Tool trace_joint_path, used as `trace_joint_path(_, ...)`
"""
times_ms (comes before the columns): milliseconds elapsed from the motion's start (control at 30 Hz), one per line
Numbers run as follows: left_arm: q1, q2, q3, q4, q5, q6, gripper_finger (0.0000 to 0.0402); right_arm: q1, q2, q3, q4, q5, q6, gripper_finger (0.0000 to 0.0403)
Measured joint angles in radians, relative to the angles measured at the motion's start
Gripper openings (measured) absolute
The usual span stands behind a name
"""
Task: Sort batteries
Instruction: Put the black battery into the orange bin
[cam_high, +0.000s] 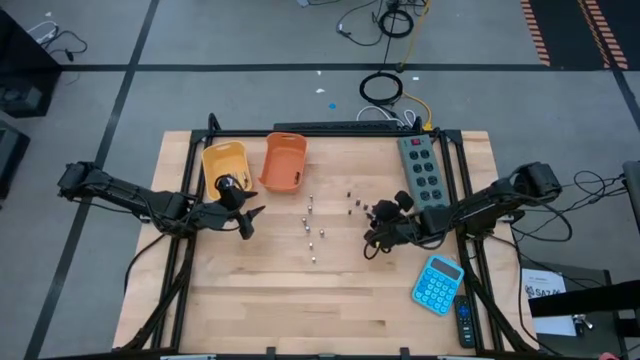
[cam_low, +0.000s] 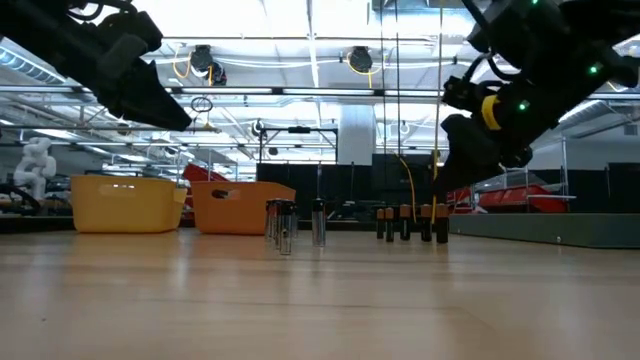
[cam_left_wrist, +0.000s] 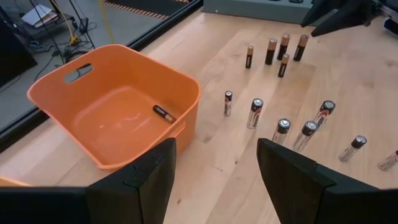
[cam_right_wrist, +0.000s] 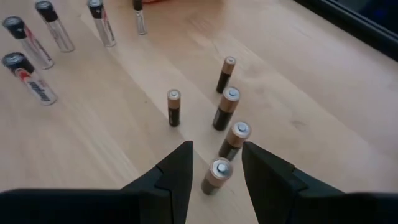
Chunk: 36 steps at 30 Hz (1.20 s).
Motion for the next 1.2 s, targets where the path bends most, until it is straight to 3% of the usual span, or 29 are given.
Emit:
trace_joint_path(533,0.001,0.0,0.0,-0.002,0.002,0.019,0.0235,-0.002,0.164,-0.008,0.069,0.029,0.129,0.0127)
trace_joint_path(633,0.001,0.0,0.0,-0.003,0.002,0.022,0.0235,-0.002,0.184,-0.008,0.081,0.018,0.134,0.01)
trace_joint_path(767,0.001,0.0,0.0,-0.004,0.002,0.025,0.0235,-0.002,0.201,-0.007,0.109,0.005,0.125,0.0025)
trace_joint_path(1067,0.0,0.0,0.0,-0.019,0.006,0.021,0.0235,-0.006,0.193,-0.007,0.124,-0.027,0.093,0.0022)
trace_joint_path(1200,0.0,0.0,0.0,-0.029,0.007,0.016,0.0235,-0.002,0.193,-0.008,0.229,-0.064,0.013,0.0022)
